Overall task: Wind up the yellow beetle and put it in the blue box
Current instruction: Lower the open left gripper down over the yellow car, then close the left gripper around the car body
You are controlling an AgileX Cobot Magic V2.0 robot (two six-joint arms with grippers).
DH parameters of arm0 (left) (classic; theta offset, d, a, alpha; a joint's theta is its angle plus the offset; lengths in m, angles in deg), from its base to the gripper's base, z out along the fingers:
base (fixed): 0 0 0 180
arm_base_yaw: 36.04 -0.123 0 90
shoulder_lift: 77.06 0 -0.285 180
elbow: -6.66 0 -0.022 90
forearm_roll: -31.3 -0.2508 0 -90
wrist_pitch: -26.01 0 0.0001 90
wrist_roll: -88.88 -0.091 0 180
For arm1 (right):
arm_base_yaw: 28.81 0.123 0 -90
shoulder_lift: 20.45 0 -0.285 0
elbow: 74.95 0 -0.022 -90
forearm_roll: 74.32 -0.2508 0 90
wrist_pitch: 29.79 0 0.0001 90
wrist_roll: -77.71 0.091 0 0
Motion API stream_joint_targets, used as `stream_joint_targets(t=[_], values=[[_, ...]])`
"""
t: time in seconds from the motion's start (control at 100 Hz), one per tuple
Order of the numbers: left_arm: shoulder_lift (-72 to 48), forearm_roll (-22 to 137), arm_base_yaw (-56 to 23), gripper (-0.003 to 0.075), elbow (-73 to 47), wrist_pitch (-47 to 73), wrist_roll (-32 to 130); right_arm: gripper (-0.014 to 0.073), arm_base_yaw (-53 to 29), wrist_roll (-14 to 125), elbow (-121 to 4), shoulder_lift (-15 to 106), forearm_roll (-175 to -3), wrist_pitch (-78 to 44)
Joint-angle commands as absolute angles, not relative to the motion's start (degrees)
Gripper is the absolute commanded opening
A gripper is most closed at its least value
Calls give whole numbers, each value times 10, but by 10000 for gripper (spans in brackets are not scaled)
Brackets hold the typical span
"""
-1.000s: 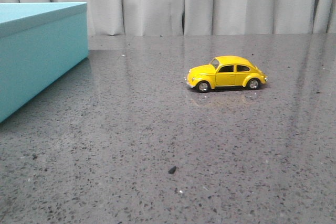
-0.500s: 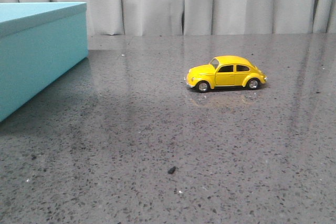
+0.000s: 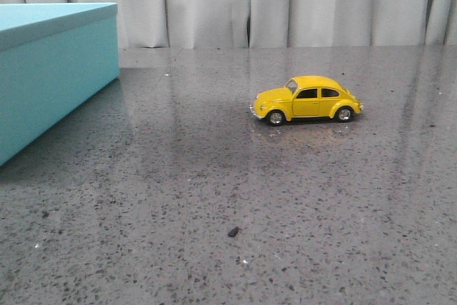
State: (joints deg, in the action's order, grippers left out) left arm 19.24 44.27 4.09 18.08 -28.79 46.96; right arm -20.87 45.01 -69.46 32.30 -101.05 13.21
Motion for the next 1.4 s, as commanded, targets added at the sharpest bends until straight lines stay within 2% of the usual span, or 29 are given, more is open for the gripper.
stream_joint_targets(t=[0.0,0.53,0.68,1.1,1.28,1.39], values=[[194,456,57,392,203,-280,412,-46,-209,447,-706,320,-1025,96],[301,505,82,393,285,-265,365,-46,-209,447,-654,320,-1040,98],[322,505,82,435,286,-249,362,-46,-209,447,-654,320,-1042,95],[368,518,82,438,286,-235,362,-46,-209,447,-654,320,-1042,95],[386,514,82,509,286,-218,362,-46,-208,447,-654,320,-1042,95],[389,514,82,517,286,-203,362,-46,-208,447,-654,320,-1042,95]])
